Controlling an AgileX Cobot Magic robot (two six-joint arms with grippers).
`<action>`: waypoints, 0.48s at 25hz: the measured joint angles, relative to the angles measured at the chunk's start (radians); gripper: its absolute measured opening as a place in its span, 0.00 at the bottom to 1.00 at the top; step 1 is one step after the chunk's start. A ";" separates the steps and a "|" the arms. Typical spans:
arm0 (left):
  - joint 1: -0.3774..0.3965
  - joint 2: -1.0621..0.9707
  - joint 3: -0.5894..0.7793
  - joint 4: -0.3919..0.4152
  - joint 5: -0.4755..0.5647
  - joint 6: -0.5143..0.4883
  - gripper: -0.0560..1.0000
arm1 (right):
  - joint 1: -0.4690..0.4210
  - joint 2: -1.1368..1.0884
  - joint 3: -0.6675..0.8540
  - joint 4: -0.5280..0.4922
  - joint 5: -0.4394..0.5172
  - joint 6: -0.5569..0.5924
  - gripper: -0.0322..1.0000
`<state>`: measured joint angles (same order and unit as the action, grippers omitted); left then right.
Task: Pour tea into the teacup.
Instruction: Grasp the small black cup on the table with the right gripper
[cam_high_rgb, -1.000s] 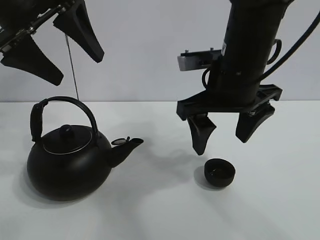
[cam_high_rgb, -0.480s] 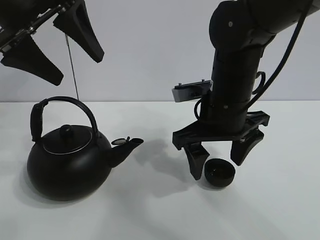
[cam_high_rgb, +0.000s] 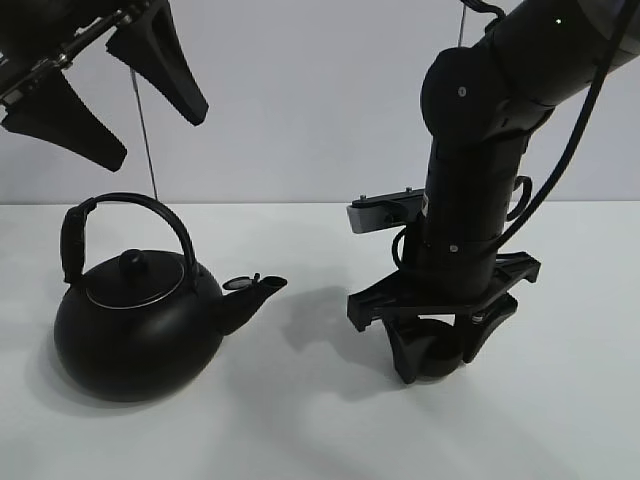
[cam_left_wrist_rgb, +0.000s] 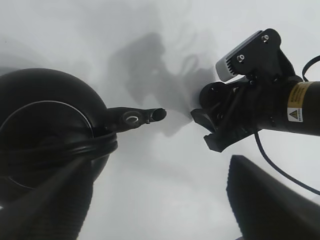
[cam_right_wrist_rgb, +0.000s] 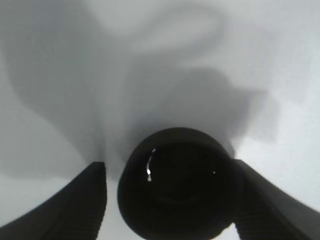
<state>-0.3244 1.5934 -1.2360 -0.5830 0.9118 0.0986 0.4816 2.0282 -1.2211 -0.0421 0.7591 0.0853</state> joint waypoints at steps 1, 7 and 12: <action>0.000 0.000 0.000 0.000 0.000 0.000 0.56 | 0.000 0.000 0.001 0.001 -0.001 0.000 0.44; 0.000 0.000 0.000 0.000 0.000 0.000 0.56 | 0.000 -0.052 0.003 0.006 -0.004 0.000 0.41; 0.000 0.000 0.000 0.000 0.000 0.000 0.56 | 0.000 -0.107 -0.025 0.025 0.035 0.004 0.41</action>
<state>-0.3244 1.5934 -1.2360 -0.5830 0.9118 0.0986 0.4816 1.9216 -1.2462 -0.0175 0.7942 0.0897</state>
